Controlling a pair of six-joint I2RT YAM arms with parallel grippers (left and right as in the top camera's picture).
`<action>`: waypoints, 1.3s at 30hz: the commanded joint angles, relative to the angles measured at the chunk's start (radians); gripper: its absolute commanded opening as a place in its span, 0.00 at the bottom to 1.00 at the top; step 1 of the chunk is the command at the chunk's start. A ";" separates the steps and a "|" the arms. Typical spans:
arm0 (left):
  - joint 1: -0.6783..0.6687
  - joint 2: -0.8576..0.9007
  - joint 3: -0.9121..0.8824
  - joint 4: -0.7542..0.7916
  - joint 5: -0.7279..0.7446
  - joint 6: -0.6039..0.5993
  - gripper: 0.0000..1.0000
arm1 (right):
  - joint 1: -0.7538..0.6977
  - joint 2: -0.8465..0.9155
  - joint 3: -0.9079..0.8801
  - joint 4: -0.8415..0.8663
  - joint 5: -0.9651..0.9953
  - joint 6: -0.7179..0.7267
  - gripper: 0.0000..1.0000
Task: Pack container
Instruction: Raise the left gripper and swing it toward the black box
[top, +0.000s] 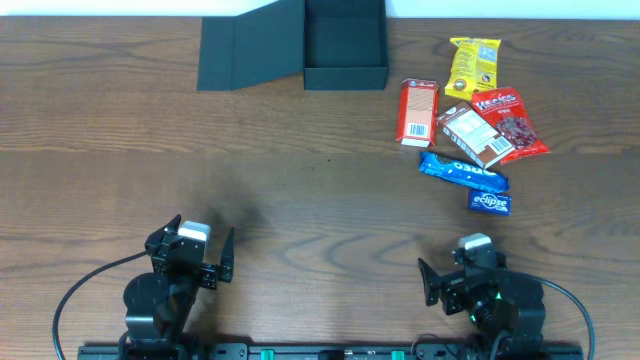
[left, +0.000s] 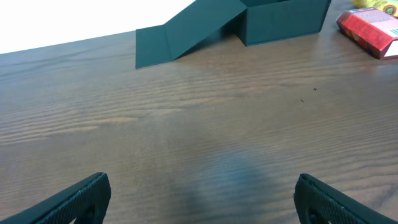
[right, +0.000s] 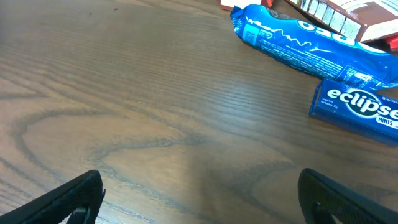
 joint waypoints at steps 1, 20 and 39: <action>0.007 -0.007 -0.022 -0.003 -0.017 -0.011 0.95 | -0.003 -0.009 -0.010 0.001 0.005 0.016 0.99; 0.006 -0.007 -0.022 0.010 0.148 -0.050 0.95 | -0.003 -0.009 -0.010 0.001 0.005 0.016 0.99; 0.006 0.038 -0.022 0.400 0.651 -0.713 0.95 | -0.003 -0.009 -0.010 0.001 0.005 0.016 0.99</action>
